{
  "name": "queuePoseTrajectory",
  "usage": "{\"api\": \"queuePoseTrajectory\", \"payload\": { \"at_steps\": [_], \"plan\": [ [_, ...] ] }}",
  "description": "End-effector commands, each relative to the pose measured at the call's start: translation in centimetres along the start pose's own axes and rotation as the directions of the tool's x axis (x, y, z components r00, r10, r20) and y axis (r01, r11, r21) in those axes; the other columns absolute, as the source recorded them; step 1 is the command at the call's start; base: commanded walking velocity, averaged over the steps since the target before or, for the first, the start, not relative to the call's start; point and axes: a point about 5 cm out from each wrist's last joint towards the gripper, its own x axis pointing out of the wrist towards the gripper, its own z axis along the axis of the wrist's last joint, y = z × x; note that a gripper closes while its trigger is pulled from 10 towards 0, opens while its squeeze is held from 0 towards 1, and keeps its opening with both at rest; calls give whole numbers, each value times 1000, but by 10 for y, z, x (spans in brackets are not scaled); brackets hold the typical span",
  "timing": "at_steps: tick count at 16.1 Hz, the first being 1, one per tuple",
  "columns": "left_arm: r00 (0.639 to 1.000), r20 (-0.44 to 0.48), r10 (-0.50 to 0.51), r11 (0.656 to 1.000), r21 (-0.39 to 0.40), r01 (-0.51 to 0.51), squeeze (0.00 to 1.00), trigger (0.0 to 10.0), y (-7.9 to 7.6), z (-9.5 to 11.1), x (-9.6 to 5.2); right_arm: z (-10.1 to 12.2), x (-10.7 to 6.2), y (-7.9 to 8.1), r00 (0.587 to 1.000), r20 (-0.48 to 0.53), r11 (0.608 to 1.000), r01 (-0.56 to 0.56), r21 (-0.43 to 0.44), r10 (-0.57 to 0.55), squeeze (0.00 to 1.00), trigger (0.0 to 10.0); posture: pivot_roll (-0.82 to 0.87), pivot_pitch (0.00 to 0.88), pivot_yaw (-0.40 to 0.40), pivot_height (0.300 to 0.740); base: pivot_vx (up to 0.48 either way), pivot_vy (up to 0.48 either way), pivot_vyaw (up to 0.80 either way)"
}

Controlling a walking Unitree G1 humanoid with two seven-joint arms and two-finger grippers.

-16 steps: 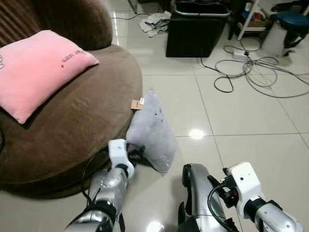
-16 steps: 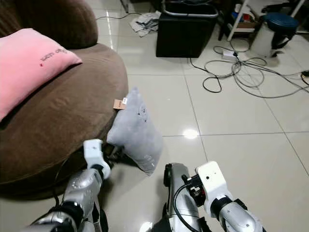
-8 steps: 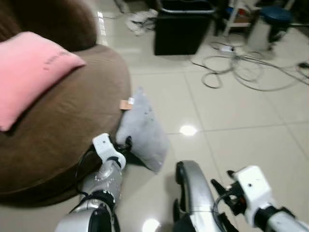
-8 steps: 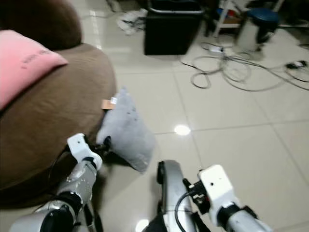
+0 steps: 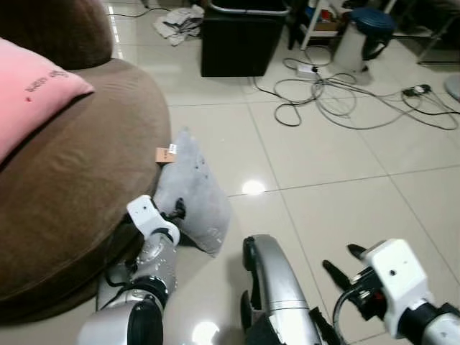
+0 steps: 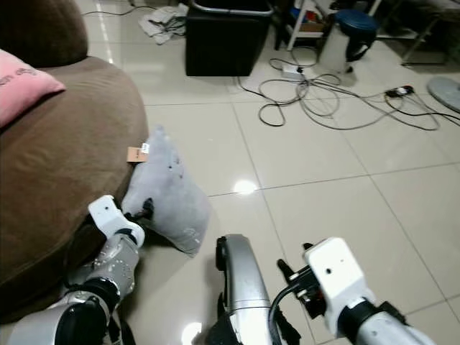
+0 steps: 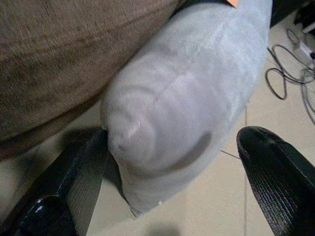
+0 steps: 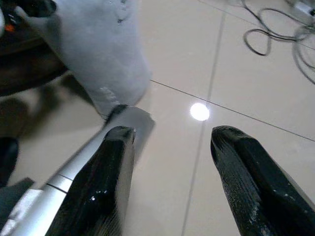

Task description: Move the pillow to the sofa from floor

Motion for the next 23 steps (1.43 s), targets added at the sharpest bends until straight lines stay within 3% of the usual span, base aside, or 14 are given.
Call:
{"api": "queuePoseTrajectory", "payload": {
  "at_steps": [1,3,5,9,10,11,13,23],
  "plan": [
    [999,-14,31,999,39,-31,0,10000,1,-2,0,5,-6,-5,1000,-2,1000,12,-15,-12,0,10000,-505,173,-158,510,0,0,0],
    [999,-7,49,998,43,-49,0,10000,3,0,0,7,-7,-5,1000,-2,1000,12,-17,-12,0,10000,-506,174,-161,510,0,0,0],
    [996,19,83,997,2,-83,0,10000,13,9,3,13,-15,-5,998,-9,998,-62,3,62,0,10000,-509,201,-170,510,0,0,0],
    [998,27,53,998,12,-54,0,10000,8,14,5,19,-19,-5,992,0,992,-123,4,123,0,10000,-526,210,-182,510,0,0,0],
    [998,28,54,998,18,-54,0,6275,7,15,5,19,-20,-6,992,1,992,-124,7,124,0,10000,-525,210,-185,510,0,0,0],
    [998,28,54,998,20,-55,0,5216,7,15,5,19,-20,-7,992,0,992,-126,6,126,0,10000,-525,210,-185,510,0,0,0],
    [998,25,56,998,32,-57,0,0,7,15,6,20,-22,-9,991,-4,991,-136,9,136,0,10000,-528,204,-191,510,0,0,0],
    [995,27,95,995,28,-96,0,0,22,12,3,25,-30,-16,985,-29,986,-169,7,169,0,10000,-531,188,-233,510,0,0,0]
  ]
}}
